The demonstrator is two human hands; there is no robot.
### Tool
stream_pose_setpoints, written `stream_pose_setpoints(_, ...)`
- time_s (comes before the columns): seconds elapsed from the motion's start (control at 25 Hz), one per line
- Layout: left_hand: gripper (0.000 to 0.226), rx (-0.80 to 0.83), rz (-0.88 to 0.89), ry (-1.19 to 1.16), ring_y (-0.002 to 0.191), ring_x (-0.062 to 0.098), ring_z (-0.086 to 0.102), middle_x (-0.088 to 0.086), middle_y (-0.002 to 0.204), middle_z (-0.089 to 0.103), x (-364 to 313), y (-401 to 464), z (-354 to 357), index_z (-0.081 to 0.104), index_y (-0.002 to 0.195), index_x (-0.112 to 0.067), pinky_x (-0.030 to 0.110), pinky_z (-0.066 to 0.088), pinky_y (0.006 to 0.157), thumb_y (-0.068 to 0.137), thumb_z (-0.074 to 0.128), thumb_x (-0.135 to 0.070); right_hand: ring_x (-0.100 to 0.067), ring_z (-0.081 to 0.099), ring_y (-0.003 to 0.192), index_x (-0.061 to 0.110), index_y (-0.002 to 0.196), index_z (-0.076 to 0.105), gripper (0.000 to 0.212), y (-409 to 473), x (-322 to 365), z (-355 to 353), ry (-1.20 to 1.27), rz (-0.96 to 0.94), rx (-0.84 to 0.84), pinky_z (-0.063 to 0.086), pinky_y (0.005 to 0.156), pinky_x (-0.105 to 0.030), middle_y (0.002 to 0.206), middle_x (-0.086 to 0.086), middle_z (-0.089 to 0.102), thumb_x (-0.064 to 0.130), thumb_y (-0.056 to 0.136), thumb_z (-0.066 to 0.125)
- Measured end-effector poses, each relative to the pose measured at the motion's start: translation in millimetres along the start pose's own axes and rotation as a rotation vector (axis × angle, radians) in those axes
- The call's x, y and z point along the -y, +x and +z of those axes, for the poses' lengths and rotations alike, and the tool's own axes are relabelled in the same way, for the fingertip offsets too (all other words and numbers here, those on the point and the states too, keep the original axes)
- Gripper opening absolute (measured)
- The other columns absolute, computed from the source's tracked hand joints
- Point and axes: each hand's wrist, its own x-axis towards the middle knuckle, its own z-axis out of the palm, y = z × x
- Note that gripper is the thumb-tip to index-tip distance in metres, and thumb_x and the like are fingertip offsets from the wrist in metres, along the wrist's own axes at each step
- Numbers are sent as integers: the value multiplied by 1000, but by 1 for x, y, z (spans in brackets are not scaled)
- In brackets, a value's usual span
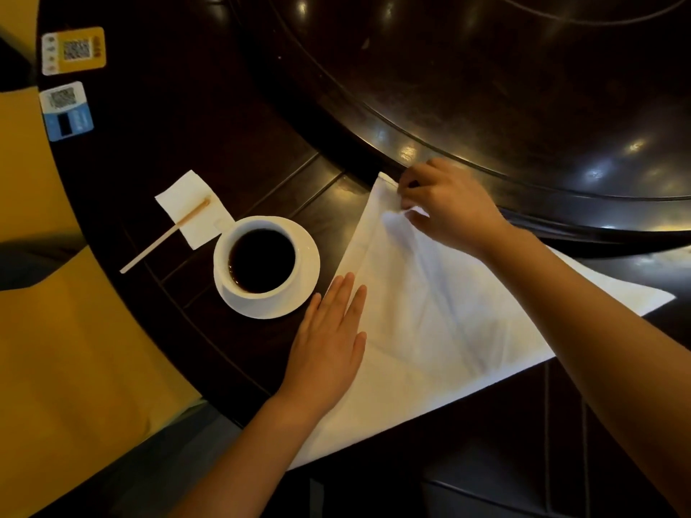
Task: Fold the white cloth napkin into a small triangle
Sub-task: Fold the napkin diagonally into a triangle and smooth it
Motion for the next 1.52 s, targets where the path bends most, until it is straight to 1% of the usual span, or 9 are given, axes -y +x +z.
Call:
stream_pose_setpoints(0.16, 58, 34, 90, 21, 143, 16, -10, 3, 158, -4, -3, -6, 3, 4, 149, -19, 34, -7, 113, 98, 28, -36, -33, 56, 87, 8, 87, 71, 10, -42, -6, 4, 72, 75, 19, 42, 67, -36, 95, -11, 68, 5, 79, 67)
stream_pose_setpoints(0.32, 59, 74, 259, 34, 141, 22, 18, 9, 154, 23, -10, -26, 9, 31, 144, -14, 45, 17, 112, 92, 51, -31, -30, 60, 79, 4, 88, 69, 9, -86, -11, 8, 170, 201, 53, 43, 64, -33, 85, -12, 68, 10, 85, 63)
stream_pose_setpoints(0.44, 60, 77, 302, -6, 141, 15, 15, 4, 154, 25, -7, -36, 13, 26, 145, -20, 46, 13, 112, 91, 49, -32, -27, 58, 78, 5, 88, 68, 10, -94, -13, 9, 230, 271, -2, 37, 63, -28, 83, -12, 65, 12, 87, 61)
stream_pose_setpoints(0.64, 63, 17, 255, -116, 136, 14, 31, 2, 151, 32, -9, -33, 10, 25, 145, -21, 40, 17, 111, 90, 55, -28, -26, 57, 94, 6, 99, 67, 15, -85, -9, 26, 348, 280, -31, 48, 78, -35, 101, -12, 65, 11, 89, 58)
stream_pose_setpoints(0.88, 53, -127, 136, -285, 118, 22, 54, 8, 133, 54, -13, -29, 7, 45, 135, -9, 33, 30, 104, 86, 63, -12, -24, 59, 93, 6, 102, 64, 15, -84, 1, 44, 638, 576, -278, 51, 84, -36, 101, -13, 65, 13, 90, 56)
stream_pose_setpoints(1.04, 41, -227, -29, -413, 108, 24, 57, 13, 117, 62, -22, -20, 8, 54, 127, -6, 26, 40, 95, 87, 59, -2, -24, 60, 92, 7, 101, 65, 18, -77, 5, 48, 596, 647, -297, 52, 85, -38, 101, -13, 65, 19, 89, 59)
stream_pose_setpoints(1.32, 31, -317, -117, -487, 90, 21, 61, 13, 99, 68, -26, -12, 2, 62, 116, -2, 27, 48, 81, 85, 61, 1, -19, 56, 84, 8, 95, 63, 20, -69, 9, 52, 484, 721, -341, 40, 73, -26, 96, -11, 64, 26, 89, 59)
stream_pose_setpoints(1.44, 30, -317, -146, -489, 96, 28, 63, 15, 105, 67, -28, -10, -2, 61, 117, -2, 29, 47, 84, 87, 60, -2, -24, 56, 96, 9, 106, 61, 27, -67, 14, 52, 426, 739, -324, 40, 76, -26, 106, -11, 62, 29, 89, 59)
stream_pose_setpoints(1.52, 37, -322, -115, -405, 113, 33, 56, 16, 121, 61, -34, -14, 0, 54, 126, -4, 37, 44, 94, 90, 57, -8, -28, 51, 113, 10, 123, 54, 40, -79, 20, 48, 352, 694, -332, 41, 91, -32, 123, -12, 58, 31, 89, 58)
